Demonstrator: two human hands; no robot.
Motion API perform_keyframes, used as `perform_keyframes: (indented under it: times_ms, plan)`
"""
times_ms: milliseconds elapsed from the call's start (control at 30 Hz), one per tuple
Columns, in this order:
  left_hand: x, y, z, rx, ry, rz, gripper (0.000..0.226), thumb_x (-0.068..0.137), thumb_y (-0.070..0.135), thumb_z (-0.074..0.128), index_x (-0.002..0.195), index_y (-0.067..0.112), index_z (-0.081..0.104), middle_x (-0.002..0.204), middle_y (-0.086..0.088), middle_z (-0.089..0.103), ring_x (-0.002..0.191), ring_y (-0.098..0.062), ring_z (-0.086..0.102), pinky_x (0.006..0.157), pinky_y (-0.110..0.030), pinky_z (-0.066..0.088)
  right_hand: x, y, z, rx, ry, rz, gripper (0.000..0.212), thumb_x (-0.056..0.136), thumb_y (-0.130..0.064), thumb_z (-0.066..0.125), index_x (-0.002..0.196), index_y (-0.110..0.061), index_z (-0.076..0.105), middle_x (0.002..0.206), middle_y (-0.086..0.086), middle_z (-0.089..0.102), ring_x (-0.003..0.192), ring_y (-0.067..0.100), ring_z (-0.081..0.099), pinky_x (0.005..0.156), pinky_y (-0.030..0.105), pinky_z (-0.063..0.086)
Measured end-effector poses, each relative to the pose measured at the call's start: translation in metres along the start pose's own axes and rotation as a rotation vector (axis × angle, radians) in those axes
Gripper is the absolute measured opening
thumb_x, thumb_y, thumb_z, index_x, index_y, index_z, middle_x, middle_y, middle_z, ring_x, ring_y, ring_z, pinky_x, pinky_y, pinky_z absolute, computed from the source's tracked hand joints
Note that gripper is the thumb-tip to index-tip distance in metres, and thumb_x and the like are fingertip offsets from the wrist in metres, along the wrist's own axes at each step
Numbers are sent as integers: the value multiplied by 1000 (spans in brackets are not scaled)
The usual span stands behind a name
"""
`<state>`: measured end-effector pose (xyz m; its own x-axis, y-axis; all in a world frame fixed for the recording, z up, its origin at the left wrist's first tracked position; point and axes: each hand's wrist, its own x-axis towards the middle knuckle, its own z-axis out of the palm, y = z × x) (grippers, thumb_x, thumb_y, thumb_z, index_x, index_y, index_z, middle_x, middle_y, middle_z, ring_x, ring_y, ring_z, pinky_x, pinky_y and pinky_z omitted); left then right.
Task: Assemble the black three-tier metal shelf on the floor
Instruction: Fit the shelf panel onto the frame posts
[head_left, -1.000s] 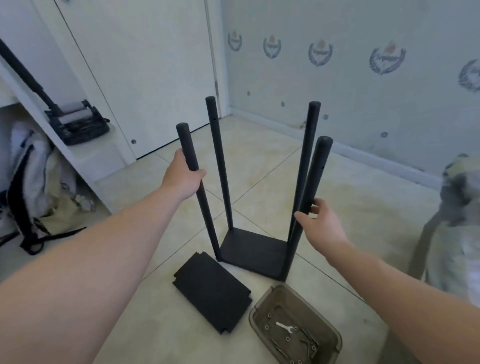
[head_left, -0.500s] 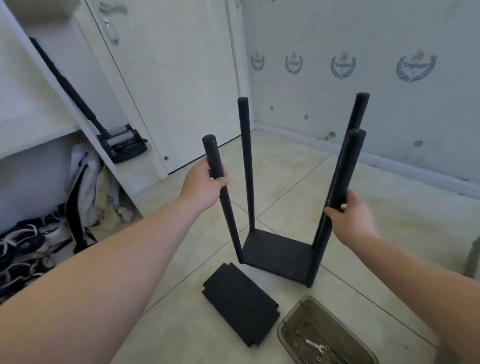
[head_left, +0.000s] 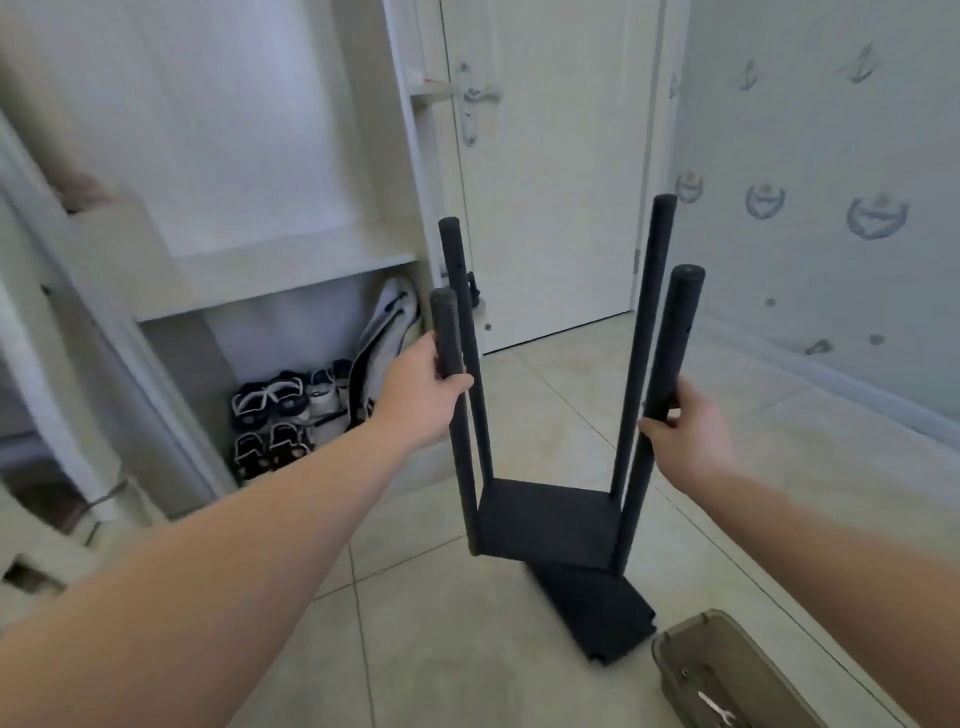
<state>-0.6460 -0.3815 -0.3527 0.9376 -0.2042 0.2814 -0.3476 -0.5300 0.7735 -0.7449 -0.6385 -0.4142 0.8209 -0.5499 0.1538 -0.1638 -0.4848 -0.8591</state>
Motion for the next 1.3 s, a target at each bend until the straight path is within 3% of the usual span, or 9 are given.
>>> perform_keyframes:
  times_ms: [133, 233, 600, 733, 800, 967, 1033, 1200, 1300]
  plan:
    - [-53, -41, -43, 10, 58, -123, 23, 89, 10, 72, 110, 15, 62, 100, -3, 70, 95, -21, 66, 87, -38, 54, -38, -19, 54, -47, -115, -62, 21, 96, -9, 62, 110, -22, 53, 106, -3, 63, 96, 26, 64, 80, 42, 54]
    - [-91, -73, -55, 19, 131, -211, 19, 90, 14, 71, 105, 20, 60, 98, 3, 67, 94, -20, 64, 76, -31, 52, -64, -20, 93, -81, -160, -81, 21, 96, -9, 61, 109, -23, 53, 100, -6, 61, 91, 23, 63, 66, 32, 45]
    - [-136, -153, -38, 75, 286, -401, 30, 95, 22, 65, 123, 28, 58, 113, 5, 67, 109, -23, 65, 89, -38, 52, -96, 3, 200, -56, -320, -94, 27, 96, -6, 61, 122, -15, 56, 109, -5, 62, 104, 27, 64, 93, 48, 55]
    - [-126, -169, -44, 42, 313, -399, 29, 95, 21, 65, 122, 30, 57, 111, 9, 66, 104, -18, 64, 87, -37, 54, -80, 3, 221, -40, -336, -99, 27, 96, -5, 61, 121, -15, 55, 107, -6, 61, 100, 25, 64, 89, 41, 54]
    - [-125, -177, -45, 7, 326, -400, 27, 96, 23, 63, 121, 30, 58, 110, 8, 67, 98, -12, 63, 77, -27, 51, -71, 3, 225, -54, -357, -95, 27, 95, -6, 63, 118, -17, 54, 107, -6, 61, 99, 24, 64, 85, 38, 53]
    - [-130, -198, -36, -64, 297, -469, 23, 97, 24, 64, 119, 28, 59, 109, 8, 66, 102, -14, 62, 73, -21, 45, -37, 2, 218, -156, -504, -40, 38, 92, -10, 70, 125, -16, 54, 114, 2, 65, 103, 26, 65, 84, 44, 59]
    - [-134, -204, -34, -42, 270, -500, 29, 97, 24, 63, 125, 27, 58, 115, 5, 66, 104, -14, 61, 70, -17, 42, -31, 7, 211, -227, -537, -48, 40, 94, -15, 70, 131, -13, 55, 115, 0, 64, 101, 23, 62, 73, 32, 55]
    - [-141, -209, -28, 33, 256, -602, 37, 99, 23, 61, 134, 27, 54, 124, 3, 63, 96, -14, 59, 65, -19, 41, -36, 19, 206, -257, -576, -55, 43, 96, -22, 68, 135, -9, 56, 122, 6, 65, 109, 27, 62, 92, 40, 53]
    - [-146, -205, -22, 22, 293, -664, 35, 99, 21, 60, 134, 25, 54, 118, 0, 65, 91, -18, 60, 69, -27, 46, -44, 26, 203, -209, -569, -57, 39, 96, -19, 68, 132, -12, 57, 116, 2, 64, 102, 24, 62, 89, 43, 56]
